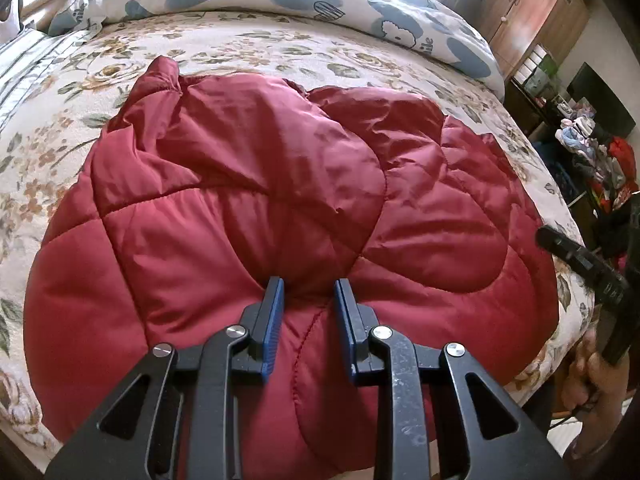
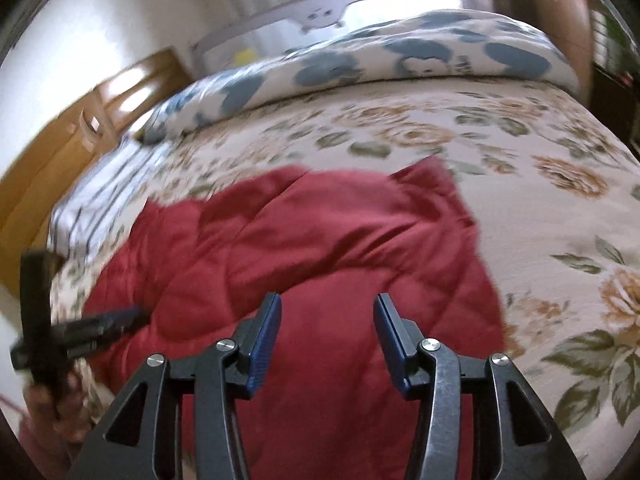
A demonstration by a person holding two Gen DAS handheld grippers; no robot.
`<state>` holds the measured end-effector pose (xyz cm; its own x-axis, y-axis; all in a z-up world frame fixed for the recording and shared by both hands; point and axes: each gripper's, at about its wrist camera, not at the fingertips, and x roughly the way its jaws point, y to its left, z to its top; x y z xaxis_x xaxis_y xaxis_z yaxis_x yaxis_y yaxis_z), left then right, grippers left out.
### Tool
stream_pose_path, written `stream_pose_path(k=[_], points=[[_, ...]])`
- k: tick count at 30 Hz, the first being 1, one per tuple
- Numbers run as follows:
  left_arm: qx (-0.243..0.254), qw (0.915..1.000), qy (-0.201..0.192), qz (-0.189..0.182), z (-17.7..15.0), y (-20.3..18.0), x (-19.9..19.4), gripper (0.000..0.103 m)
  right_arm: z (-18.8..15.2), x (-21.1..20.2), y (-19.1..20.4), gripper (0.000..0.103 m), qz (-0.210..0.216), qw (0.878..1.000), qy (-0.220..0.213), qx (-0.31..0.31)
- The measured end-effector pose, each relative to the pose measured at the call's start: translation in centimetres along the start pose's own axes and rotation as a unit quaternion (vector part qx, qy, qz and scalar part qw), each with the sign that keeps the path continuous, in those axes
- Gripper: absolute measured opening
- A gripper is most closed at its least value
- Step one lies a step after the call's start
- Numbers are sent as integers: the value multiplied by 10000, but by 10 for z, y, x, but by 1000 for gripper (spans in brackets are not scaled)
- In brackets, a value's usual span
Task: Fold large clothes
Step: 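Press and smooth the folded coat bundle with both grippers open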
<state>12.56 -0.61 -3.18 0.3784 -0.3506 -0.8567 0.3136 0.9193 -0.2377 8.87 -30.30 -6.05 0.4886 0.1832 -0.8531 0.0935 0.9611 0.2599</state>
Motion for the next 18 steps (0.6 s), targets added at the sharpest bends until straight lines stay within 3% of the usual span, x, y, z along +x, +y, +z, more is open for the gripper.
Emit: stream_pose_path(k=[5,12,18], points=[[40,10000,-29,25,-1,-1,1,23,-16,29,-6,50,-612,9975,296,-215],[-81,9998,-146,49,-3,-2,-11,23,-33,32,-29,50,-673,9974,206,159],[-152,9982,-433,375,-7,1,-41,23,-36,30,-27,50,-680,9974,162,192]])
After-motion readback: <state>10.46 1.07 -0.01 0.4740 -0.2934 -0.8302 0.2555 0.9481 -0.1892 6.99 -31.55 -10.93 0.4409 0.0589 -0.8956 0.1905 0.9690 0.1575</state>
